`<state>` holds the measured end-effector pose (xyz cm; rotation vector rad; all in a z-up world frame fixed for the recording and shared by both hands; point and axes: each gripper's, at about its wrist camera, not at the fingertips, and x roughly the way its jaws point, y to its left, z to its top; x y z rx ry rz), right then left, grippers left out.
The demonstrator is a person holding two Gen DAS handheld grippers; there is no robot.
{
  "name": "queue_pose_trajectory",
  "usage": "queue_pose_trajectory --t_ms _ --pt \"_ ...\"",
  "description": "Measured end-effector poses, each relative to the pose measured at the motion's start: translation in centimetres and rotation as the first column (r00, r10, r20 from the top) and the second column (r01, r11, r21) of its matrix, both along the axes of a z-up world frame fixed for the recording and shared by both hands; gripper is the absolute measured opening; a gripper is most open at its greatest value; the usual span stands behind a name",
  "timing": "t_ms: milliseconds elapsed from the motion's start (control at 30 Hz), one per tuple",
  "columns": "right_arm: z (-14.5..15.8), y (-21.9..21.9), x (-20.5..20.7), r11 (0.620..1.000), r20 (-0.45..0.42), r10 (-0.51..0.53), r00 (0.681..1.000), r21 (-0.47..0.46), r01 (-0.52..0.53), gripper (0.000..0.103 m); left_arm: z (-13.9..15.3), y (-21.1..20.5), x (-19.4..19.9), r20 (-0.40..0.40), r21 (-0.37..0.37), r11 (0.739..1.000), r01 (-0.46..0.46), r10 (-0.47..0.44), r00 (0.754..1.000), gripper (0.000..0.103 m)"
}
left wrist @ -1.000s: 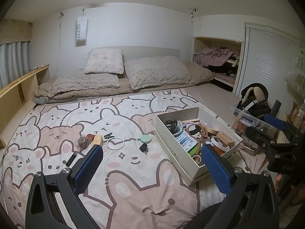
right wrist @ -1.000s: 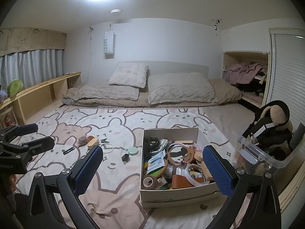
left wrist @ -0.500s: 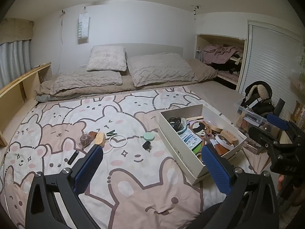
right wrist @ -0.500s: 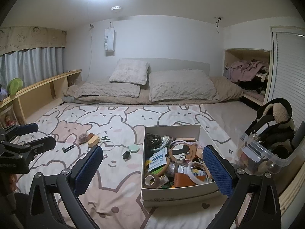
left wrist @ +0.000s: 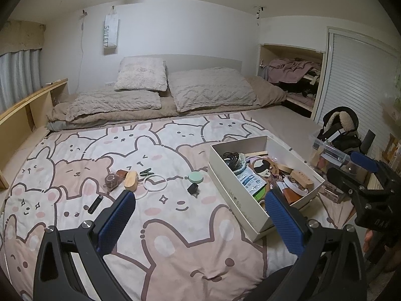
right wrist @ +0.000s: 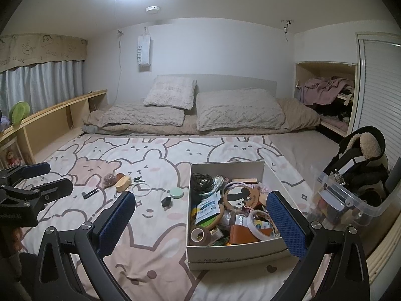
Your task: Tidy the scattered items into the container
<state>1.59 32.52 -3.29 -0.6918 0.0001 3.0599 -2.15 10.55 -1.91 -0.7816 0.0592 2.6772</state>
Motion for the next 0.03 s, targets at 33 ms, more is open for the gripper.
queue_pose_trajectory --t_ms 33 --pt "0.02 0.01 -0.01 1.000 0.000 0.000 1.000 0.000 0.000 0.103 0.03 -0.03 0.03 0.000 0.002 1.000 -0.002 0.002 1.000 0.103"
